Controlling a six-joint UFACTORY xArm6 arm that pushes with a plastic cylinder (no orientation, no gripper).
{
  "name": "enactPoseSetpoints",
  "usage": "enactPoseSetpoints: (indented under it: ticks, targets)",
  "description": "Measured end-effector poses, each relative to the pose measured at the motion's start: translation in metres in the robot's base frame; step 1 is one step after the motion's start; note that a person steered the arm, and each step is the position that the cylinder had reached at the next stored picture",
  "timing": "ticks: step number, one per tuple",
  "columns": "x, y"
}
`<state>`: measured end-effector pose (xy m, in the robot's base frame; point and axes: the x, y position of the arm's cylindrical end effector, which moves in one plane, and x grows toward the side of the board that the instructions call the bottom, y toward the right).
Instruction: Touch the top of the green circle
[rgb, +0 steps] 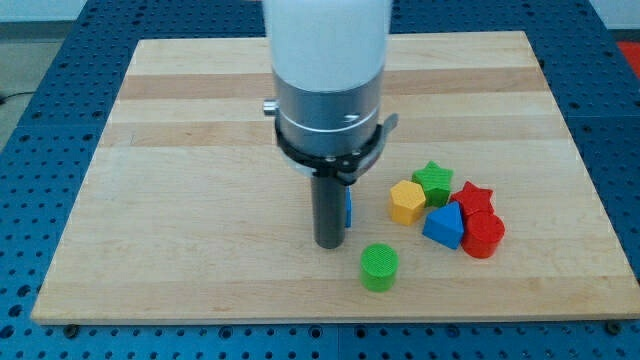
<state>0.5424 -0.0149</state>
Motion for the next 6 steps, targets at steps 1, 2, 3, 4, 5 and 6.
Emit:
enactPoseSetpoints:
  ticks: [1,2,3,4,5,6]
  targets:
    - [-0.006,-0.039]
    - [-0.014,-0.062]
    - [0.002,-0.041]
    - [0.025,-0.011]
    - [0.016,0.043]
    - [-0.002,0.050]
